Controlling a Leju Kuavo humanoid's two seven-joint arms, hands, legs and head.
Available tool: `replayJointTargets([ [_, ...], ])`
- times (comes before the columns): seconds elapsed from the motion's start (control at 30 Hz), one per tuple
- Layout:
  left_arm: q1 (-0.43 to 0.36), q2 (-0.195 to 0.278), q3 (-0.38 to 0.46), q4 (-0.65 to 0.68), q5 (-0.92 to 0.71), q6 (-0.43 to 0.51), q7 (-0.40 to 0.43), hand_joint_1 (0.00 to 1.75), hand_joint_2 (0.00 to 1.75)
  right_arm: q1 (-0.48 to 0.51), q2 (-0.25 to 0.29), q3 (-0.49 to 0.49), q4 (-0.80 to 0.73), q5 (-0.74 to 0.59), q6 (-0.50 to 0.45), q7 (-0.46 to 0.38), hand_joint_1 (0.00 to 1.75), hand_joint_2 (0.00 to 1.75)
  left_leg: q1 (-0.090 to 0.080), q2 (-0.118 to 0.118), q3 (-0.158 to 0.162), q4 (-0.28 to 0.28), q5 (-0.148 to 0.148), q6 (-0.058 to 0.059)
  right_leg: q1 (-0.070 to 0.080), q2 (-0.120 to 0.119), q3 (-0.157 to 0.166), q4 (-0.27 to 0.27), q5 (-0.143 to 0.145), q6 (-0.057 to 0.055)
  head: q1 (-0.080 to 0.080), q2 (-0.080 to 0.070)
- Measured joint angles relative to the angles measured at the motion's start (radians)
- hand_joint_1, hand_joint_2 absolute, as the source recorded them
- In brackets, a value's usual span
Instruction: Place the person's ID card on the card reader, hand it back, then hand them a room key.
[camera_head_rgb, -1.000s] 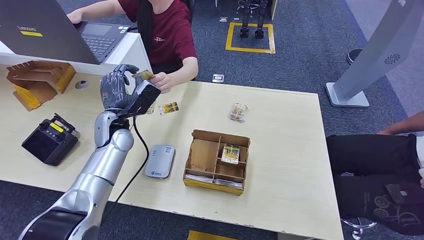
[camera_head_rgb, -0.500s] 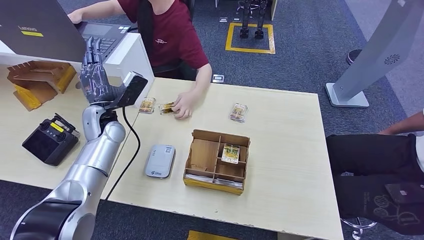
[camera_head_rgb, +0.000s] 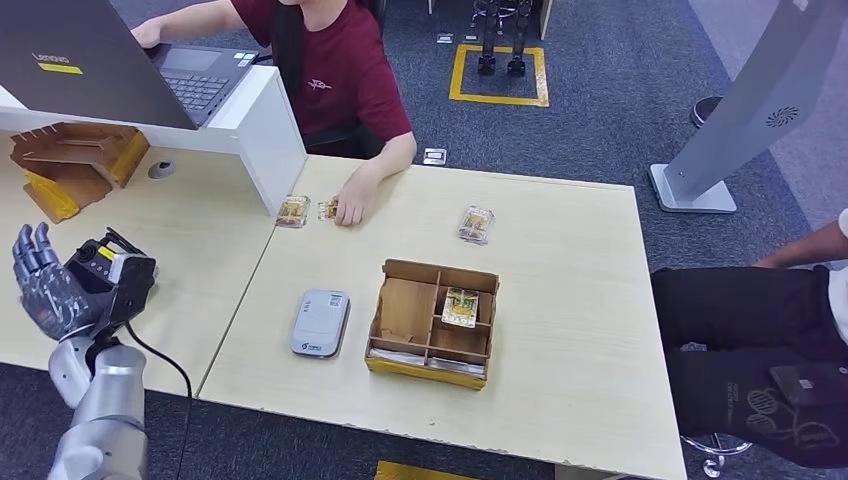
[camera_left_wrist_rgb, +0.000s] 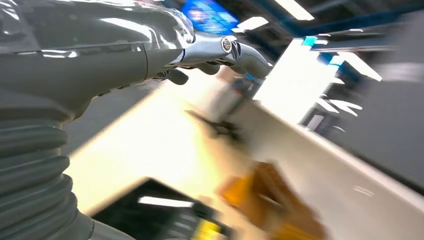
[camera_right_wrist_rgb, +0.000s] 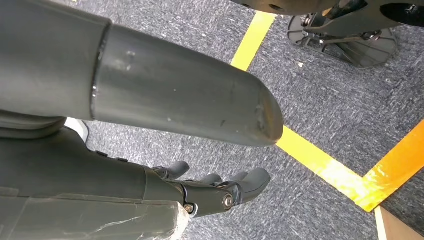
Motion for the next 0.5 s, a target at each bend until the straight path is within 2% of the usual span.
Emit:
replayJointTargets([
  [0.07,0.038,0.009,0.069,0.006,0.017,0.000,-0.023,0.00,1.75,0.001,0.001,-0.001,0.000,-0.001,0.000,0.000,0.00,0.00,0.000,-0.001,0.000,0.000,0.000,0.000,0.000,-0.001,0.000,0.000,0.000,0.000,0.000,0.000],
  [0.2,0.089,0.032,0.178,0.035,0.039,0.000,0.001,0.00,1.75,-0.001,0.002,-0.002,0.000,0.000,-0.001,0.000,0.00,0.00,0.000,-0.001,-0.001,0.000,0.000,0.000,0.000,-0.002,0.001,0.000,0.000,0.000,0.000,0.000],
  [0.27,0.122,0.053,0.260,0.076,0.054,0.000,-0.009,0.00,1.75,0.000,0.003,-0.003,0.000,0.004,-0.001,0.002,0.00,0.00,0.000,0.000,0.000,0.000,-0.001,-0.001,0.000,0.000,0.002,0.000,0.000,0.000,0.000,0.000],
  [0.4,0.199,0.080,0.484,0.163,0.018,0.000,-0.050,0.00,1.75,0.001,0.004,-0.005,0.000,0.014,-0.001,0.013,0.00,0.00,0.000,0.001,0.001,0.000,-0.002,-0.002,0.000,0.002,0.000,0.000,-0.001,0.000,0.000,0.000],
  [0.5,0.241,0.083,0.651,0.202,-0.083,0.000,-0.033,0.00,1.75,0.001,0.004,-0.005,0.000,0.014,0.002,0.021,0.00,0.00,0.000,-0.001,0.000,0.000,-0.002,-0.002,0.000,-0.001,0.000,-0.001,-0.002,-0.001,0.000,0.000],
])
